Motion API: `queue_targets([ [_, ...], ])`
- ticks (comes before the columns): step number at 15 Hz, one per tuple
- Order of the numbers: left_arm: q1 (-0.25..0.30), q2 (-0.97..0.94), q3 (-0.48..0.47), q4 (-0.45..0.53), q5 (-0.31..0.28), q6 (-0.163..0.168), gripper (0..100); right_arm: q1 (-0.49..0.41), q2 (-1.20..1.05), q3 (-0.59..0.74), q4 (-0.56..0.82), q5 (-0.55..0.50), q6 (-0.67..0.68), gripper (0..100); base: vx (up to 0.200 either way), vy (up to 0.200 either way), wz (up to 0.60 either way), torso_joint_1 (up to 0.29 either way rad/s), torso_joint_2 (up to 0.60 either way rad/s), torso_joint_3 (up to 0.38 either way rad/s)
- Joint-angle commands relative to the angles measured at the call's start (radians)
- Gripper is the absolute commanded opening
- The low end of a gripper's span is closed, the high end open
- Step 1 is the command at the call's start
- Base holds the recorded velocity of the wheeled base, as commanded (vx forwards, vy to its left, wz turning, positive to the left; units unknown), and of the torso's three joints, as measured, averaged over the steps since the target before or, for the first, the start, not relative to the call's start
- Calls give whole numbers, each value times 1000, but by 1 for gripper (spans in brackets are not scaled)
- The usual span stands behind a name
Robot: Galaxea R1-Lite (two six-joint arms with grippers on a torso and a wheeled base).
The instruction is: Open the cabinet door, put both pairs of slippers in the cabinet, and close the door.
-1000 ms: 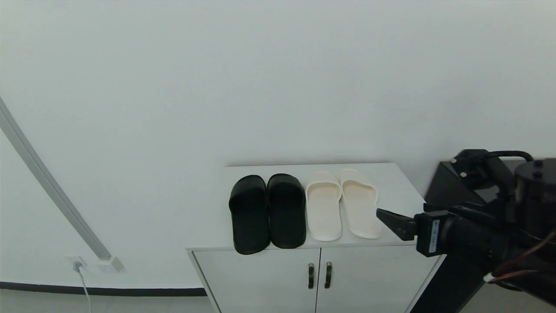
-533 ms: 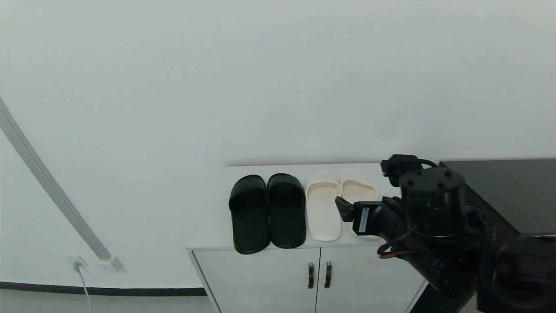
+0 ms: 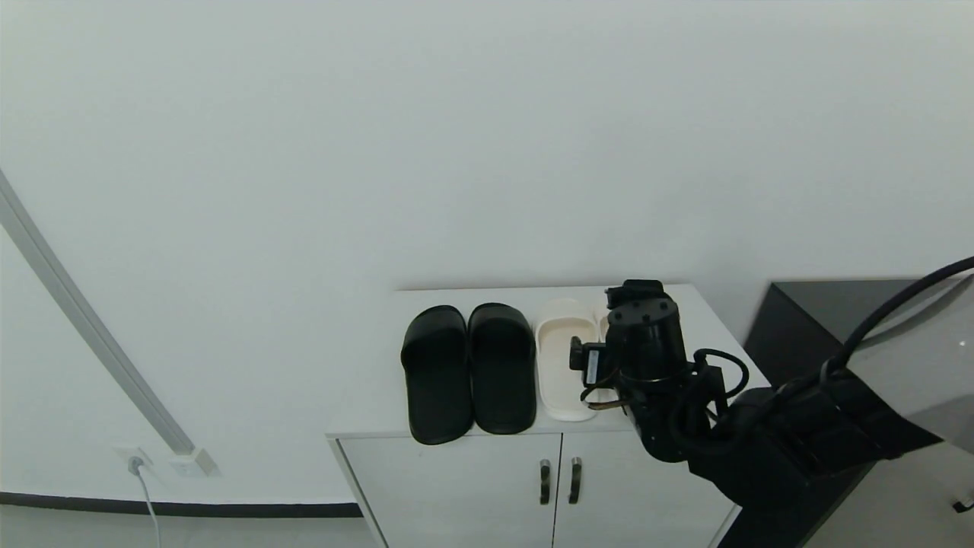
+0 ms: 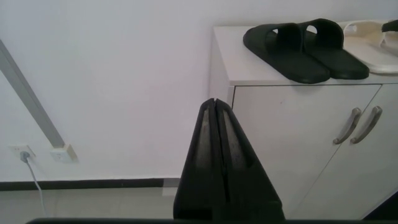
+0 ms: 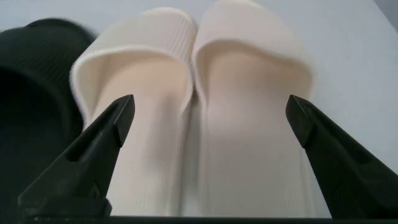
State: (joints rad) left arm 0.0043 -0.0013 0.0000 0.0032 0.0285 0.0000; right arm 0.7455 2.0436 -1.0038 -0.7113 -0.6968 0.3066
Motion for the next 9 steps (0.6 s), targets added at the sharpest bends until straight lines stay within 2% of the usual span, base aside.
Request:
queue_targets([
  [1,0,1,0,0,2,0,0,-37,86,-73,1,3,-11,100,0,0,0,0,0,0],
  [6,0,1,0,0,1,-2,0,-80,185,-226,6,46,-67,100,0,0,0,0,0,0],
  [9,-1,1,0,0,1,-3,0,-91,230,-269,4,63,-89,100,0,0,0,0,0,0],
])
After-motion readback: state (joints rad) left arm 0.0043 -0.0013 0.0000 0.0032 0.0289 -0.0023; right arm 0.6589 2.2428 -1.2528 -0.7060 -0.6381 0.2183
